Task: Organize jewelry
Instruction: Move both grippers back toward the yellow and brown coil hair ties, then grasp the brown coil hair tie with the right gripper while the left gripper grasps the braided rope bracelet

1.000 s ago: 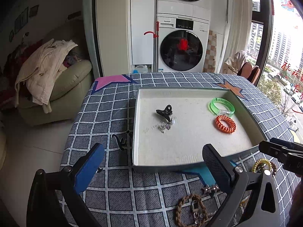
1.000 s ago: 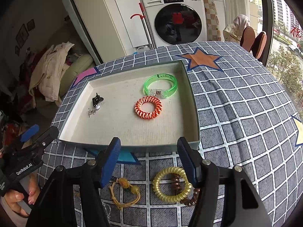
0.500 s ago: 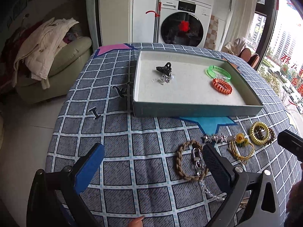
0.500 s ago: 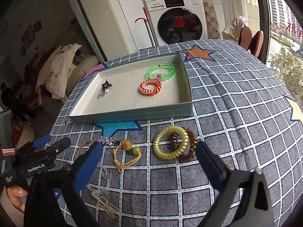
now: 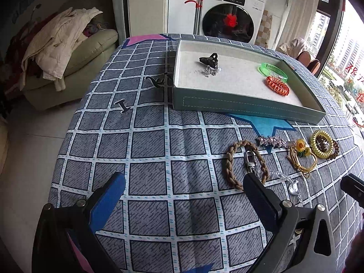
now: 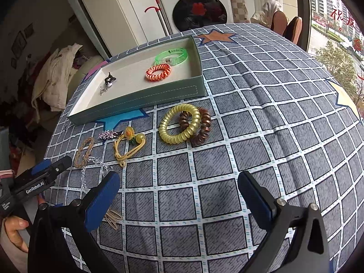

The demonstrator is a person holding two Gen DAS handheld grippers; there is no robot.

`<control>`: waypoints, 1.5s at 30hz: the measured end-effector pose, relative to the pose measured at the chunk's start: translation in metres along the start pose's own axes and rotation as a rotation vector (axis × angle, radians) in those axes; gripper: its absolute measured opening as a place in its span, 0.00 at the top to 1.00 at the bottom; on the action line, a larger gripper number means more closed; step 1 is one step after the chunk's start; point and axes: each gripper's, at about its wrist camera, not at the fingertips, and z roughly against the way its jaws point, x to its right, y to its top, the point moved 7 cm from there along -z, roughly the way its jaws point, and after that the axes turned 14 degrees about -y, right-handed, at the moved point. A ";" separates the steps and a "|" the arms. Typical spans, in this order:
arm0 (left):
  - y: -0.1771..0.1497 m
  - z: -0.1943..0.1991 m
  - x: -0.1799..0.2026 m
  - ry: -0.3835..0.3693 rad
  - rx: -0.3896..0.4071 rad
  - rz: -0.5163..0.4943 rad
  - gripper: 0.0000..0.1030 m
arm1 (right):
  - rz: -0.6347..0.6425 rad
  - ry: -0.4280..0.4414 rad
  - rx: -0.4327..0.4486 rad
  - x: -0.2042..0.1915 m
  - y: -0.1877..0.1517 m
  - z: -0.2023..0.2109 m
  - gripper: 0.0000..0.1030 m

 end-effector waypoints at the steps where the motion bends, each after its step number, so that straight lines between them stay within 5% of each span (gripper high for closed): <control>1: 0.000 0.000 0.000 0.002 0.002 -0.001 0.00 | -0.010 -0.008 -0.003 0.003 0.001 -0.001 0.00; 9: 0.002 -0.003 -0.004 0.008 -0.007 0.011 0.00 | -0.055 -0.059 0.025 0.024 0.020 0.001 0.03; 16: 0.004 -0.004 -0.005 0.008 -0.013 0.007 0.00 | -0.084 -0.023 -0.001 0.027 0.029 -0.009 0.40; 30: 0.004 -0.022 0.008 0.004 -0.046 -0.031 0.00 | -0.141 0.083 -0.050 0.021 0.028 -0.030 0.67; 34: 0.006 -0.022 0.016 -0.010 -0.043 -0.070 0.05 | -0.137 0.098 -0.041 0.019 0.030 -0.031 0.87; 45: 0.007 -0.021 0.043 -0.058 -0.069 -0.171 0.27 | -0.149 0.142 -0.057 0.012 0.032 -0.036 0.89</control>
